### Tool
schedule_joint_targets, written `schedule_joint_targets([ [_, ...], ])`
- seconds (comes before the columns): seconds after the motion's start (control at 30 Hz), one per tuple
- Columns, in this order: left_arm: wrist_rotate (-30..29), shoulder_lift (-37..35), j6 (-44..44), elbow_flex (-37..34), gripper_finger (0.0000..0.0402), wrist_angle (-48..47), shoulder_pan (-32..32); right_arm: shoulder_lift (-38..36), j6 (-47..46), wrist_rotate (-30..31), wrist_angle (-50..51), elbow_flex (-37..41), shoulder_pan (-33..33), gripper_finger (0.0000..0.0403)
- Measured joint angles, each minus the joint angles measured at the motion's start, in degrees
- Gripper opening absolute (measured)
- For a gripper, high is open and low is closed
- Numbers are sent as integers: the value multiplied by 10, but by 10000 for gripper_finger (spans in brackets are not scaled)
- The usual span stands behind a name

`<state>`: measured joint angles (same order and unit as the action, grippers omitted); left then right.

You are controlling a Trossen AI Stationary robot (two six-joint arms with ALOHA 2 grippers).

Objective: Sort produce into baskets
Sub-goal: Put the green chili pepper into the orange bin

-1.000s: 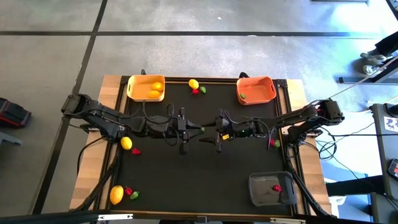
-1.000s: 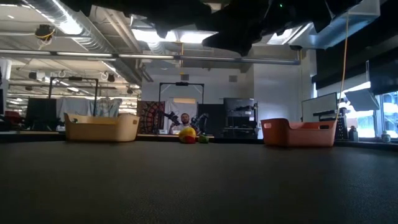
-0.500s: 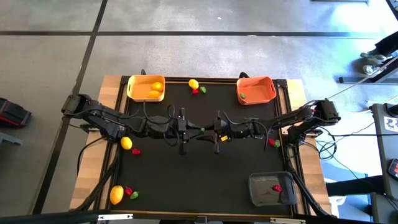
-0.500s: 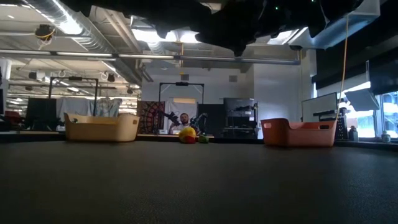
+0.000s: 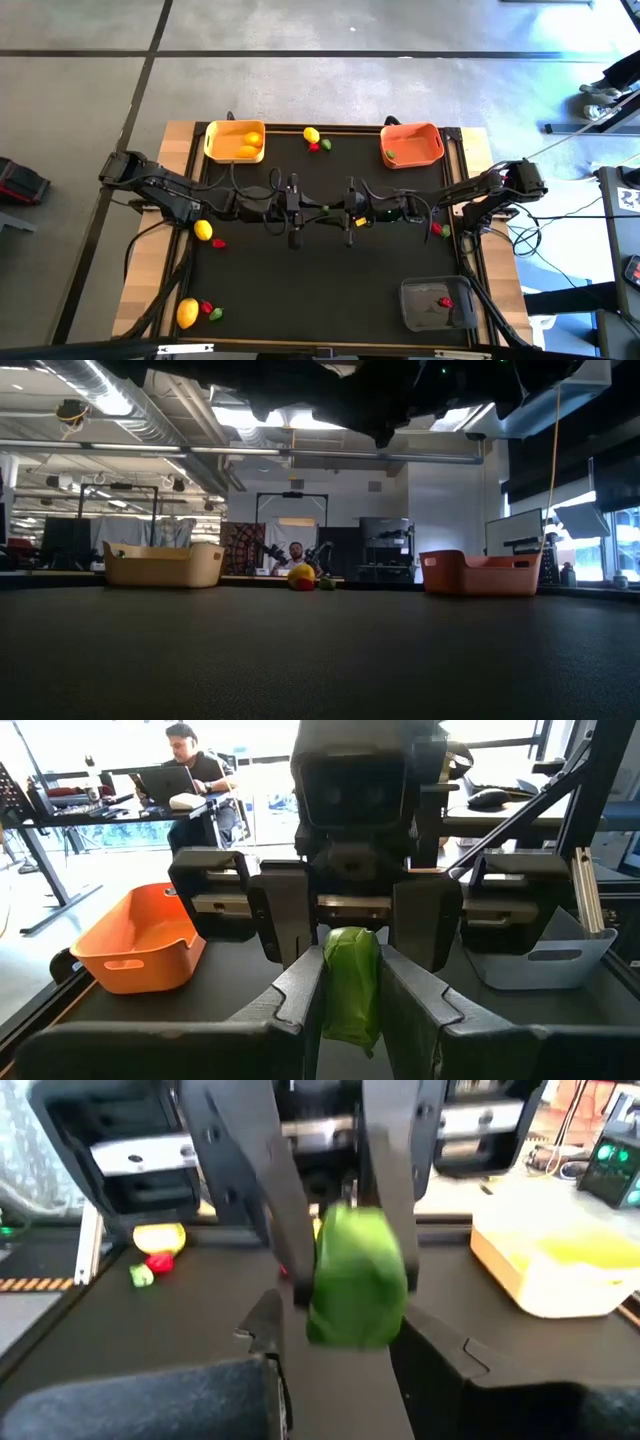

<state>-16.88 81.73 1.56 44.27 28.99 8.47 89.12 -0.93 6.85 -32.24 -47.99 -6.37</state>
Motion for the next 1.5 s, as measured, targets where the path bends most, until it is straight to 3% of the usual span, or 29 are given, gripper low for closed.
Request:
schedule_joint_targets([
  [0.27,0,0,-10,0,77,0,2,-6,8,0,-8,0,0,106],
  [0.5,-1,0,-16,0,77,-1,2,-6,32,-5,-5,0,0,20],
  [0.6,-1,0,-13,0,81,0,2,-6,41,-4,-5,0,0,11],
  [0.73,-1,0,-24,0,119,0,0,-6,41,0,-5,0,0,25],
  [0.9,-2,-10,-15,-1,177,-8,7,-8,42,0,7,-1,0,13],
  [1.1,1,-52,-6,0,202,-68,22,-64,34,4,128,-1,-8,6],
  [1.5,-1,-73,-9,0,201,-149,29,-232,-87,-9,466,-1,-90,14],
])
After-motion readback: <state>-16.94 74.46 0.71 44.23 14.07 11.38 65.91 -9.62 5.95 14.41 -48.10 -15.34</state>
